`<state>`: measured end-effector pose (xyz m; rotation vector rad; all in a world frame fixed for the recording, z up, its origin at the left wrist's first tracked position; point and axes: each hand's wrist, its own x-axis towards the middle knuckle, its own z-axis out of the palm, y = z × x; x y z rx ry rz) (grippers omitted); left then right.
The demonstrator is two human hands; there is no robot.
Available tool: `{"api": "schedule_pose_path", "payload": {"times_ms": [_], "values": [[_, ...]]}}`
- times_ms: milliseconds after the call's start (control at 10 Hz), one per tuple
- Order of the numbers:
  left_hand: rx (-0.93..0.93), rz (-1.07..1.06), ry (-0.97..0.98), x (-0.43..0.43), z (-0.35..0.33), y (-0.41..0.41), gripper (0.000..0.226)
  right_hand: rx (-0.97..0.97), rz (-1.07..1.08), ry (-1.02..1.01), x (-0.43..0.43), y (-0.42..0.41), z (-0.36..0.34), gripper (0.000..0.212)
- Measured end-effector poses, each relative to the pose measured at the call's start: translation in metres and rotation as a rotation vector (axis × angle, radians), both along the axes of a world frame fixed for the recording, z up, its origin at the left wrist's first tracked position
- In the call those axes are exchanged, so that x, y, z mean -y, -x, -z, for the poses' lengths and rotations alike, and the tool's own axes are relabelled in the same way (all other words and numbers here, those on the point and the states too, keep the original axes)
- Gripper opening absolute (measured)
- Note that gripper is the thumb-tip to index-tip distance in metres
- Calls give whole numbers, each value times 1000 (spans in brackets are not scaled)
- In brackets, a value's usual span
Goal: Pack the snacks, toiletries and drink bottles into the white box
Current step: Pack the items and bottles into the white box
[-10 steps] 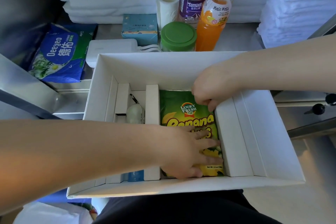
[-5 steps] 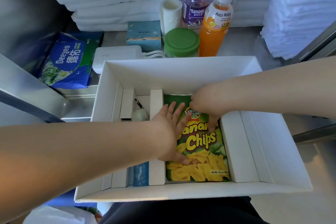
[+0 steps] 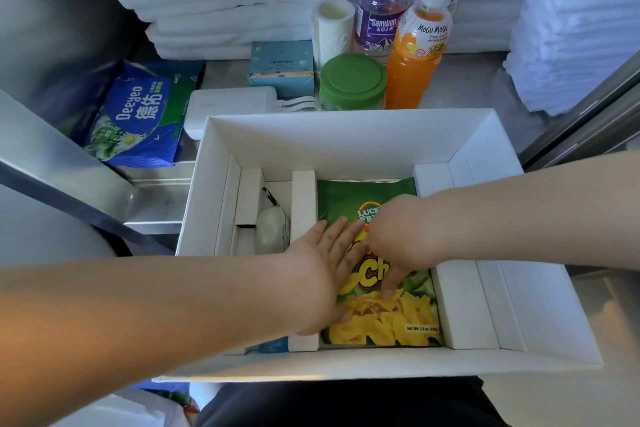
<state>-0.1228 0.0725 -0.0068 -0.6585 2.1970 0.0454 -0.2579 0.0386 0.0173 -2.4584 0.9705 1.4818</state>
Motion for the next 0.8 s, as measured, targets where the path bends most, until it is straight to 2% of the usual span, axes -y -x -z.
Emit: {"api": "schedule_pose_path", "payload": {"times_ms": [100,200,400,600,700,800], "values": [[73,46,21,-5,0,1,80,-32,15,-10,-5,-3,18,70],[42,61,10,-8,-8,-9,76,-51,93,-24,-6,-1,27,69],[70,52,-42,-7,-8,-7,78,-28,78,-41,1,-1,23,63],[10,123,-78,8,-14,-15,76,101,54,-32,10,7,21,54],[19,156,-60,10,-15,-6,77,65,140,-151,21,-2,23,47],[-29,154,-28,16,-13,-11,75,119,94,-63,25,5,20,49]]}}
